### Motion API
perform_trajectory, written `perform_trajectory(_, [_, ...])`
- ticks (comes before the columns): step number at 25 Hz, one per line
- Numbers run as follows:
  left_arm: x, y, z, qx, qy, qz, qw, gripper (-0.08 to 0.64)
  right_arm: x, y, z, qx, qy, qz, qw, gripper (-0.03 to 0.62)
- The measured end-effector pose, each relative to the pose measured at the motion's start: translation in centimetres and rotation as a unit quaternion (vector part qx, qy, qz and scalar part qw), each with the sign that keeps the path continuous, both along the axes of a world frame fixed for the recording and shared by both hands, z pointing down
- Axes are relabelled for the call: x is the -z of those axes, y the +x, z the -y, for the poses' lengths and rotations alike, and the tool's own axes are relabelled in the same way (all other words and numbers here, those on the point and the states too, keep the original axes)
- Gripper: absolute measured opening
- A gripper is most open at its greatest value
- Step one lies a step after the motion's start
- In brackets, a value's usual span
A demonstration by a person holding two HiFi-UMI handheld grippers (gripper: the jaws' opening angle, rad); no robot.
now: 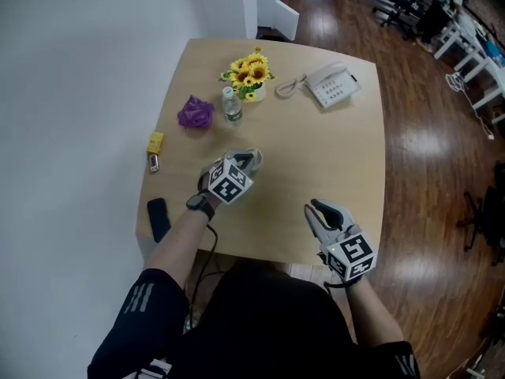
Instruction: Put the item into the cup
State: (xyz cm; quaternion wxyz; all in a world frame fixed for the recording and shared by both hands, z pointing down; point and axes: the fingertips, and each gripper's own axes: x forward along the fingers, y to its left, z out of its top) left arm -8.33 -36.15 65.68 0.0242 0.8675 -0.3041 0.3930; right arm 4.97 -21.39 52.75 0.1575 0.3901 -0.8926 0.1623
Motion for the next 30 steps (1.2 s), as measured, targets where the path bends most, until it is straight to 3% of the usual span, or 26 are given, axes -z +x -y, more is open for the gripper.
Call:
perform_trajectory(8, [-4.1, -0.1, 0.8, 0.003, -0.042, 0.029, 0.9987, 0.008, -0.1, -0.1, 0.3, -0.004, -0.005, 0.004, 1.000, 0.078])
perform_trajectory(15, [-4.2, 0.2, 0.3, -0.007, -0.049, 0.032, 0.9983, 0.084, -0.1, 0.1, 0.2, -0.005, -0.011, 0.006, 1.000, 0.078])
perform_trajectory(22, [-3.2, 0.4, -0.4, -0.008, -0.038, 0.024, 0.9990, 0.112, 0.1, 0.2, -0.2, -0.002, -0.003, 0.009, 1.000, 0.078])
perform_trajectory(30, [0.6, 0.1, -0.9, 0.000, 0.000, 0.002, 1.0000, 0.160, 1.2, 0.9, -1.7, -0.003, 0.008, 0.010, 1.000, 0.078])
